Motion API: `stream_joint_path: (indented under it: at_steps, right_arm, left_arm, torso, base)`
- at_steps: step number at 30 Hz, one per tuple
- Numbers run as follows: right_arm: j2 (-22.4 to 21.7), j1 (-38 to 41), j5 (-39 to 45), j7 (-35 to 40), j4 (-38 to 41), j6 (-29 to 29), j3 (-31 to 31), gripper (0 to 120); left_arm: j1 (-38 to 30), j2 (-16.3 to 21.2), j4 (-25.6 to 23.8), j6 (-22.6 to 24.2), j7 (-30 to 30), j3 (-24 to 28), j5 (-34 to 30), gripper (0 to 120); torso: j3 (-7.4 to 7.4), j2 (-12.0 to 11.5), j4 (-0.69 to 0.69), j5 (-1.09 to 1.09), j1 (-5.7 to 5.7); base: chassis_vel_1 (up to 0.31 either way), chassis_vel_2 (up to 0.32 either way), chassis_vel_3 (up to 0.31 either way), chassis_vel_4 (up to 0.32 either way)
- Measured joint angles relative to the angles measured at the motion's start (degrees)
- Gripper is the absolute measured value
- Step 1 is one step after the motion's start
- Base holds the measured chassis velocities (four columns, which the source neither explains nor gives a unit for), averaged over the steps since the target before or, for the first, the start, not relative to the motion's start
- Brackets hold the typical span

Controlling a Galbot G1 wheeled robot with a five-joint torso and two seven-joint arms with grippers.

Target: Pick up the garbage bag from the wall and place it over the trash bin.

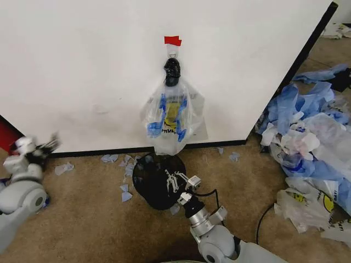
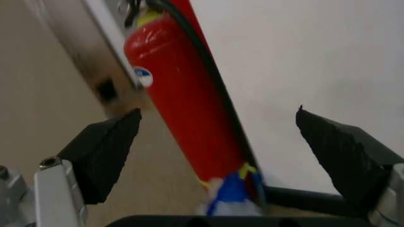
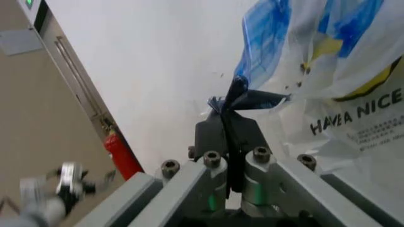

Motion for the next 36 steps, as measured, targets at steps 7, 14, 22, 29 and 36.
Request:
stream_joint_path:
  at_steps: [7, 14, 22, 29, 36]
  right_arm:
    - [-1.5, -3.4, -0.4, -0.2, 1.7, 0.1, 4.2, 0]
    - [-1.5, -3.4, -0.5, -0.3, 1.6, 0.2, 4.5, 0]
    - [-0.3, -2.3, -0.5, -0.1, 0.6, -0.1, 3.4, 0]
    - [1.0, -0.2, -0.1, 0.2, -0.8, -0.4, 1.3, 0]
    - [2.0, 0.4, -0.1, 0.6, -1.3, -0.8, 0.4, 0]
  left_arm:
    - [2.6, -4.3, -6.7, -7.1, 18.3, -2.1, 8.5, 98]
    - [3.5, 3.3, -29.2, -2.3, 27.4, 3.1, -8.5, 98]
    - [1.7, 14.3, -39.6, -2.2, 33.6, 8.9, -23.3, 98]
    - [1.7, 21.0, -49.4, -0.6, 32.5, 12.0, -31.7, 98]
    - [-13.6, 21.8, -46.3, 0.6, 34.0, 26.4, -41.3, 97]
  torso:
    - [-0.02, 0.0, -0.12, 0.12, 0.0]
    - [-0.01, 0.0, -0.07, 0.12, 0.0]
    - [0.0, 0.0, -0.07, 0.13, 0.0]
    - [-0.01, 0.0, -0.06, 0.13, 0.0]
    - [0.0, 0.0, -0.08, 0.12, 0.0]
  base:
    - [0.0, 0.0, 0.0, 0.0]
    - [0.0, 0.0, 0.0, 0.0]
    - [0.0, 0.0, 0.0, 0.0]
    - [0.0, 0.0, 0.0, 0.0]
    - [0.0, 0.0, 0.0, 0.0]
